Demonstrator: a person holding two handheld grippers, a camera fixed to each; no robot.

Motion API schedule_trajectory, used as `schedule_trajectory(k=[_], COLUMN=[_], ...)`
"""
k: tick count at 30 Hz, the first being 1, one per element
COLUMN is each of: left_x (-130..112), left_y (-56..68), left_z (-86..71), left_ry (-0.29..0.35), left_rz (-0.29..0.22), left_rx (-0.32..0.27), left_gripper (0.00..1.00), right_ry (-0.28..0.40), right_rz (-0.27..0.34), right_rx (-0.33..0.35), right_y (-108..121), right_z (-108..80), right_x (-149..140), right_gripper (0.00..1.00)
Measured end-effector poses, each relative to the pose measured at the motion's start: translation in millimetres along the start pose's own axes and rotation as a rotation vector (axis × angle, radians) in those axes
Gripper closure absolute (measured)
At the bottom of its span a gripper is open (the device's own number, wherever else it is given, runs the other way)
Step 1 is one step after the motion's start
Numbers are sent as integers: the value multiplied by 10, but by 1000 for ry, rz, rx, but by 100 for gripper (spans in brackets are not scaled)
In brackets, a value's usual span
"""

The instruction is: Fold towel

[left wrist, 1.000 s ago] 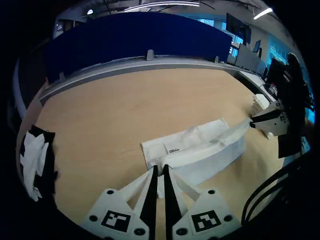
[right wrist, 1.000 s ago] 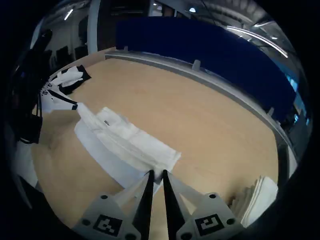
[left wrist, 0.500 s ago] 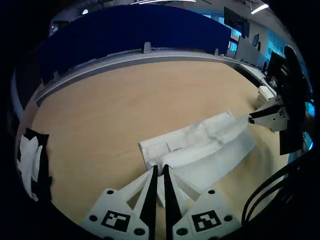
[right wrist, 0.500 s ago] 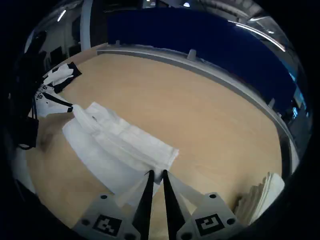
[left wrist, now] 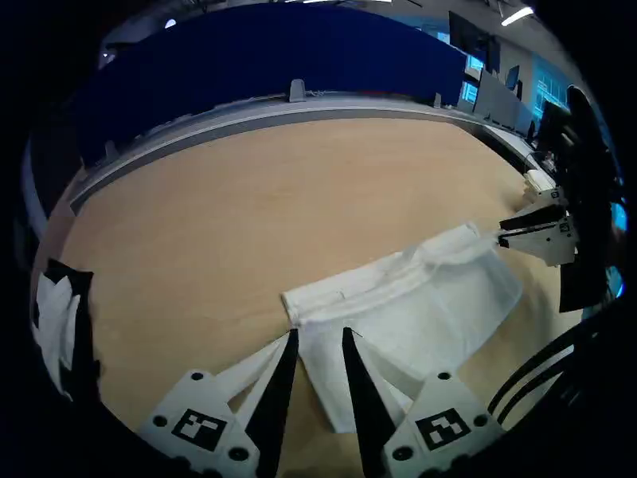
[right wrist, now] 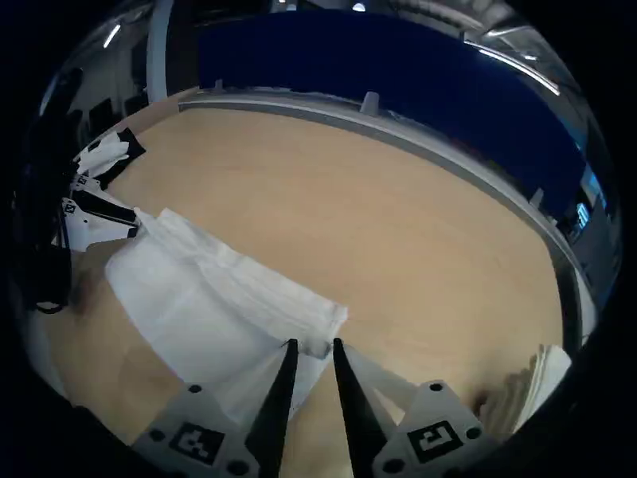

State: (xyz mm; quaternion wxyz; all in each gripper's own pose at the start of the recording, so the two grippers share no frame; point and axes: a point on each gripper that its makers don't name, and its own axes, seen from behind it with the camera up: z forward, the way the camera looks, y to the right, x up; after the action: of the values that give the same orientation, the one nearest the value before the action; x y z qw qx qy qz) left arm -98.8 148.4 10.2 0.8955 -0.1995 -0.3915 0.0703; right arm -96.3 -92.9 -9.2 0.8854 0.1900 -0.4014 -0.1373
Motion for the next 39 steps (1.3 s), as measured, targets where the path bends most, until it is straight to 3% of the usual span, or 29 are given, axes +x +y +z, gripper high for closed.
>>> schedule_trajectory(k=[4,6,8,10,14,26,39], left_x=[22,25,13,-1,-19,-81,-391], left_y=[-41,-52,-44,-45,-52,-54,-39], left_z=[-9,-30,-58,-85,-129,-259,-524], left_ry=[6,9,8,6,6,8,-8], left_rz=[3,3,-2,-13,-33,-37,-87], left_rx=[13,16,10,6,4,21,46], left_gripper=[50,32,25,12,7,7,7], right_ry=[8,13,16,20,23,19,2], right_rz=[-1,-1,0,2,6,-2,4], right_rx=[-12,-16,-14,-10,-9,0,6], right_y=[35,47,52,50,50,-20,-136], right_z=[-9,-21,-34,-54,-93,-212,-406], right_x=[36,49,53,50,27,-64,-349], right_gripper=[31,23,9,5,4,4,4])
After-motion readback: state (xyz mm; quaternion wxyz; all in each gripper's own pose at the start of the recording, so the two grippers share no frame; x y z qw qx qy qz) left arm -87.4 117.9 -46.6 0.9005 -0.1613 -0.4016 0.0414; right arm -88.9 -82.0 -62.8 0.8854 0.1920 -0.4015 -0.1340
